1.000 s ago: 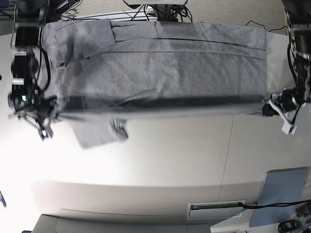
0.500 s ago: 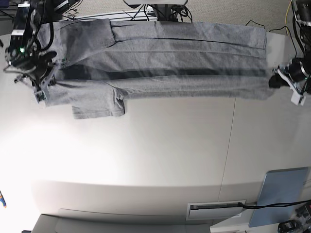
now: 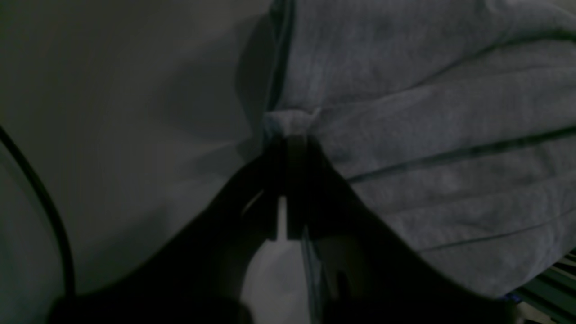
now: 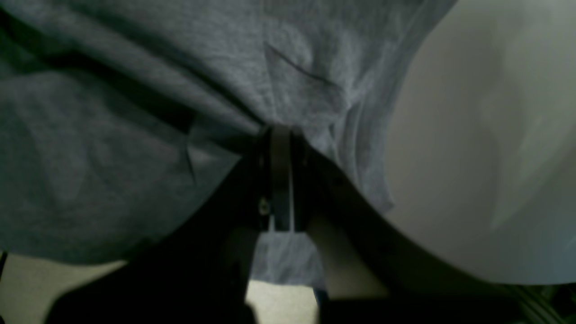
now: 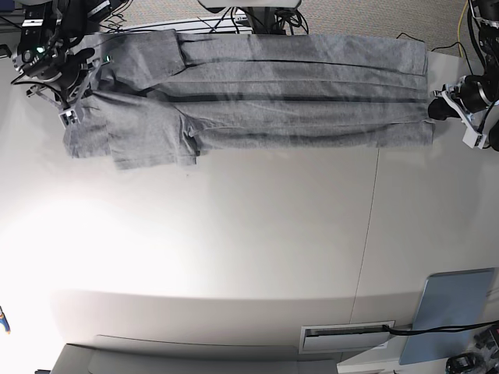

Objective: Fold the T-shirt properly
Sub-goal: 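Grasp the hem with both grippers and fold it up over the shoulders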

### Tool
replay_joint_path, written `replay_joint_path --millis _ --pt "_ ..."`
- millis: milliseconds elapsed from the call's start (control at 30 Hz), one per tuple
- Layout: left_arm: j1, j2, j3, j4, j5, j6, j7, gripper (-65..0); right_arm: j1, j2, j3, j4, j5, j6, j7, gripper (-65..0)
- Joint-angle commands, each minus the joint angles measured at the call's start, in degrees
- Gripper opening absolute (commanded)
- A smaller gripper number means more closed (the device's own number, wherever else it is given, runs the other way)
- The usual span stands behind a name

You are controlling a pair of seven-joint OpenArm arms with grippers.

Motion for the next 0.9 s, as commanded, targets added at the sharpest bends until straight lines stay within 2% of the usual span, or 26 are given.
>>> replay_joint_path --millis 0,133,433,667,867 --pt "-0.13 -1.60 -0.63 0.70 -0.59 -0.17 -0.61 -65.0 -0.17 0.96 0.66 0.94 -0.66 -0.28 0.42 -65.0" --pt "-0.13 -1.60 -0.63 0.70 -0.57 -0.17 -0.61 -65.0 -0.15 0.96 0.66 0.94 -1.03 -1.40 0.44 -65.0" --pt "-0.15 -2.36 -0.68 1.20 -0.61 -0.15 -0.13 -65.0 -0.17 0.98 0.66 0.94 -1.03 -1.51 -1.92 -65.0" --pt "-0.13 -3.50 -0.68 6.03 -0.61 0.92 2.86 -65.0 -0.17 0.96 1.77 2.10 -1.44 -2.23 -2.62 -65.0" --pt "-0.13 -3.50 -0.68 8.83 -0.61 0.96 6.78 -65.0 -0.33 0.96 5.46 7.48 -1.44 -2.23 -5.64 -65.0"
